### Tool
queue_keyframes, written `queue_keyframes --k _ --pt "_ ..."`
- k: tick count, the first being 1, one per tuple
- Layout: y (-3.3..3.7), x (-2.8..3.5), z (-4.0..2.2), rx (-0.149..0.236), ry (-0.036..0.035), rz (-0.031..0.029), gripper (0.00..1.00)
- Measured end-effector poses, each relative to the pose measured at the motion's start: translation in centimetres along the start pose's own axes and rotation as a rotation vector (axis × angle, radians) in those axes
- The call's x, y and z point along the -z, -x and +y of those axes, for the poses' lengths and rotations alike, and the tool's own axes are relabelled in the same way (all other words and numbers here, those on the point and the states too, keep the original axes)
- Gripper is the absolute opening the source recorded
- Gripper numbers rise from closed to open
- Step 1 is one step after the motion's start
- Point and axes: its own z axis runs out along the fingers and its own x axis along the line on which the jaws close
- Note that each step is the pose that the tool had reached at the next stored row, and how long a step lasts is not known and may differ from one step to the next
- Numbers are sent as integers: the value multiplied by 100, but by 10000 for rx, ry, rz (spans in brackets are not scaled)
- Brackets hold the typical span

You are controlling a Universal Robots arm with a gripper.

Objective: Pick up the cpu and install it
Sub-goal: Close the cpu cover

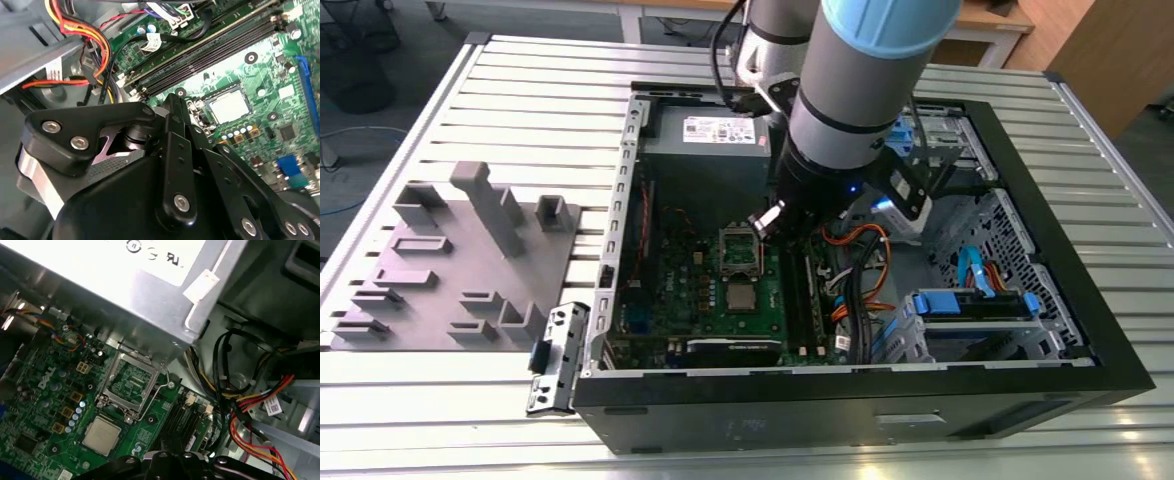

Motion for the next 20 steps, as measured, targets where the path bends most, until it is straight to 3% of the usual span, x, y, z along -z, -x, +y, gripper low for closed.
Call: queue_keyframes --k 3,6,10,15,20 --pt "-4 -25 -1 433 19 42 11" --pt "-27 -61 12 599 28 56 11" --pt "-58 -105 68 640 32 59 11" --pt "-27 -170 136 642 32 59 11" --pt "-46 -261 167 642 32 59 11"
